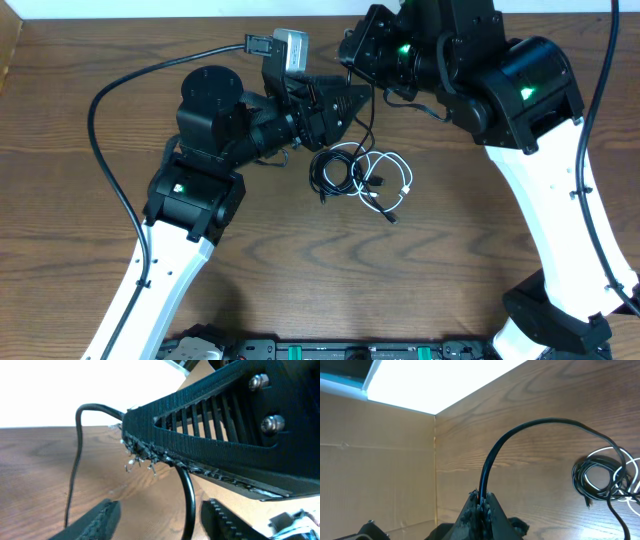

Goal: Untangle cables
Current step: 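Move the left gripper to the black cable held by the right gripper, then take the black cable with the left gripper and carry it back left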

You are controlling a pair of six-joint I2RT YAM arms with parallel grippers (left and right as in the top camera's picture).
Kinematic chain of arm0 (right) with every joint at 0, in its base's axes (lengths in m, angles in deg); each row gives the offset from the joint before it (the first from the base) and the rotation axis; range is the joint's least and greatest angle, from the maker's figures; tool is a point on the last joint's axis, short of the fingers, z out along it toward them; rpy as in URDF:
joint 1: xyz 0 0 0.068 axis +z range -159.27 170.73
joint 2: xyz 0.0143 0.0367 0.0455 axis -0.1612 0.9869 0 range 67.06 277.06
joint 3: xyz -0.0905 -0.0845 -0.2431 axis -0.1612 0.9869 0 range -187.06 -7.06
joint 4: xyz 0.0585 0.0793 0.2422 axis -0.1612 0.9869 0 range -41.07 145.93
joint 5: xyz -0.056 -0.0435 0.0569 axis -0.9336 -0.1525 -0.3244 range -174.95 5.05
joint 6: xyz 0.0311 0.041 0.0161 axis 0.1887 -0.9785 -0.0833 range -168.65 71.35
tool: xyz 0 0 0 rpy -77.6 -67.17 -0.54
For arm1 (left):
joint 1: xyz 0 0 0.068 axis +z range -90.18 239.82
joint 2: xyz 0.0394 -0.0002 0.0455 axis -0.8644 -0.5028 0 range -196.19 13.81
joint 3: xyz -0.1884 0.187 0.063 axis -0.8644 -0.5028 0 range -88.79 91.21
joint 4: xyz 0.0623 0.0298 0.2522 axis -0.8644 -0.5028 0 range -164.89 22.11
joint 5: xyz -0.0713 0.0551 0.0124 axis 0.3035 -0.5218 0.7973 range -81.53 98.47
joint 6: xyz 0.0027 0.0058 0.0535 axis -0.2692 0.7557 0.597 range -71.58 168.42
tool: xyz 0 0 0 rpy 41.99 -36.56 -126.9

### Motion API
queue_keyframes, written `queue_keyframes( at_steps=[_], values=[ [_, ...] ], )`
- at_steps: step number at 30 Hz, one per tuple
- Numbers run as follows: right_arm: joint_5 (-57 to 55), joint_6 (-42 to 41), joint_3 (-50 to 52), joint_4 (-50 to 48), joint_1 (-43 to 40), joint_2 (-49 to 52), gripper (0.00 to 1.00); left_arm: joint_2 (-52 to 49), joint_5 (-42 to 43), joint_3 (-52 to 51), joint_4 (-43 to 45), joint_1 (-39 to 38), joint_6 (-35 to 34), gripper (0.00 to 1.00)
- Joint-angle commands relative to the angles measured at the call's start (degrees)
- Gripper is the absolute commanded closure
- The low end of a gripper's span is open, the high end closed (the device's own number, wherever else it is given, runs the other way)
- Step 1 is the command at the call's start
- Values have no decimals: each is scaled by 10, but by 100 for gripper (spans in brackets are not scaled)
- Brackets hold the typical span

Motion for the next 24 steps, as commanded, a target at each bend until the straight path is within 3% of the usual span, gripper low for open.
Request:
queue_keyframes(
  at_steps=[1,12,16,17,22,24],
  values=[
    [-15,-5,-3,2,1,-5,99,3,-23,7,5,-1,5,48],
    [-15,-3,-3,13,1,-5,99,3,-26,7,5,-1,5,67],
    [-15,-3,-3,20,1,-5,98,3,-26,7,5,-1,5,81],
    [-15,-3,-3,21,1,-5,98,3,-26,7,5,-1,4,92],
    [-16,4,-3,24,0,-5,98,5,-26,7,7,-1,-15,92],
    [-20,21,-3,23,-2,-5,94,8,-26,7,10,-1,-26,93]
  ],
)
